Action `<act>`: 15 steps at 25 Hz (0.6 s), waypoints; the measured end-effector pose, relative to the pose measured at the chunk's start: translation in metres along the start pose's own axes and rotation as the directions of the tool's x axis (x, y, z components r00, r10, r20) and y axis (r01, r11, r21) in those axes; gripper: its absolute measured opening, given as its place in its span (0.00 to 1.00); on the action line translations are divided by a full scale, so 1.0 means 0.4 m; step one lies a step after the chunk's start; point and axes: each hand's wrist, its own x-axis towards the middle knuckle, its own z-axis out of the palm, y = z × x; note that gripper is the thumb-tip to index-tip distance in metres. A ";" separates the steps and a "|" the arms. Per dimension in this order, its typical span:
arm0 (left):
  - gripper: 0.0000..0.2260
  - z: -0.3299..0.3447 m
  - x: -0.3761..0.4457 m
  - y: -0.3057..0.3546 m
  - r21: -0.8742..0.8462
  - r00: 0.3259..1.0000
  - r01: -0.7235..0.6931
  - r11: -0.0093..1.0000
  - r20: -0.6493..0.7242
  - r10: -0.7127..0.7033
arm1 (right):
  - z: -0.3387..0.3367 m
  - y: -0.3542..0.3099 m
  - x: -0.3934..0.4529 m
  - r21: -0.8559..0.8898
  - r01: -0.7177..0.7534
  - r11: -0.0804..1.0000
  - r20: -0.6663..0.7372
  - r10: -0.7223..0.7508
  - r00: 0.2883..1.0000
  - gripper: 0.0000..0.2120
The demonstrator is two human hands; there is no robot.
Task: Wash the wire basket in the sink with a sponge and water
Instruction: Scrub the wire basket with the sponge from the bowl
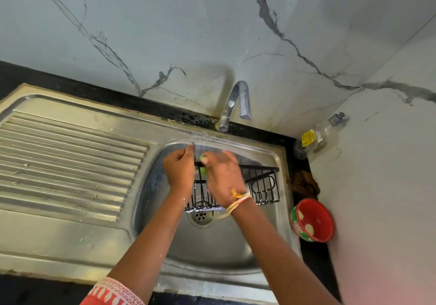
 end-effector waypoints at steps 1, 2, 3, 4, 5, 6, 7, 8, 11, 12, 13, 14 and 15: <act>0.18 -0.003 -0.006 -0.001 -0.003 1.000 0.002 1.000 0.001 -0.002 | 0.012 -0.017 -0.005 0.002 0.076 0.997 0.009 -0.076 0.997 0.07; 0.17 -0.014 -0.005 0.001 -0.016 1.000 0.016 1.000 0.004 -0.016 | 0.009 -0.003 -0.007 -0.006 0.111 0.994 0.039 -0.111 0.993 0.08; 0.16 -0.028 0.001 0.001 -0.040 0.999 0.036 0.999 0.010 -0.036 | -0.008 0.029 -0.005 -0.018 0.096 0.995 0.065 -0.094 0.993 0.13; 0.14 -0.042 0.010 0.003 -0.066 0.998 0.058 0.996 0.013 -0.057 | -0.022 0.078 -0.006 -0.035 0.058 0.998 0.076 -0.055 0.996 0.18; 0.13 -0.054 0.019 0.002 -0.088 0.997 0.075 0.993 0.013 -0.074 | -0.038 0.128 -0.009 -0.039 0.009 0.999 0.060 -0.007 0.998 0.20; 0.12 -0.061 0.028 0.000 -0.102 0.997 0.079 0.992 0.015 -0.078 | -0.051 0.171 -0.010 -0.041 -0.027 0.999 0.028 0.029 0.999 0.20; 0.12 -0.063 0.035 -0.006 -0.119 0.997 0.079 0.990 0.022 -0.077 | -0.067 0.204 -0.010 -0.038 -0.069 0.997 0.001 0.070 0.998 0.21; 0.12 -0.063 0.038 -0.010 -0.139 0.997 0.081 0.987 0.030 -0.077 | -0.078 0.235 -0.011 -0.030 -0.111 0.993 -0.016 0.110 0.994 0.23; 0.12 -0.076 0.058 -0.036 -0.147 0.995 0.092 0.985 0.039 -0.087 | -0.100 0.262 0.002 -0.092 -0.112 0.989 -0.022 0.111 0.994 0.24; 0.14 -0.085 0.066 -0.043 -0.092 0.995 0.074 0.993 0.068 -0.068 | -0.108 0.255 0.005 -0.153 -0.104 0.983 -0.010 0.104 0.995 0.23; 0.16 -0.091 0.072 -0.051 0.029 0.991 0.023 0.999 0.128 -0.027 | -0.114 0.245 0.008 -0.215 -0.105 0.971 -0.004 0.107 0.994 0.23; 0.19 -0.092 0.070 -0.052 0.241 0.978 -0.069 0.968 0.210 0.017 | -0.117 0.231 0.012 -0.275 -0.105 0.956 -0.006 0.108 0.994 0.24; 0.22 -0.086 0.055 -0.049 0.487 0.960 -0.190 0.853 0.275 0.057 | -0.119 0.215 0.019 -0.338 -0.102 0.936 -0.016 0.103 0.995 0.25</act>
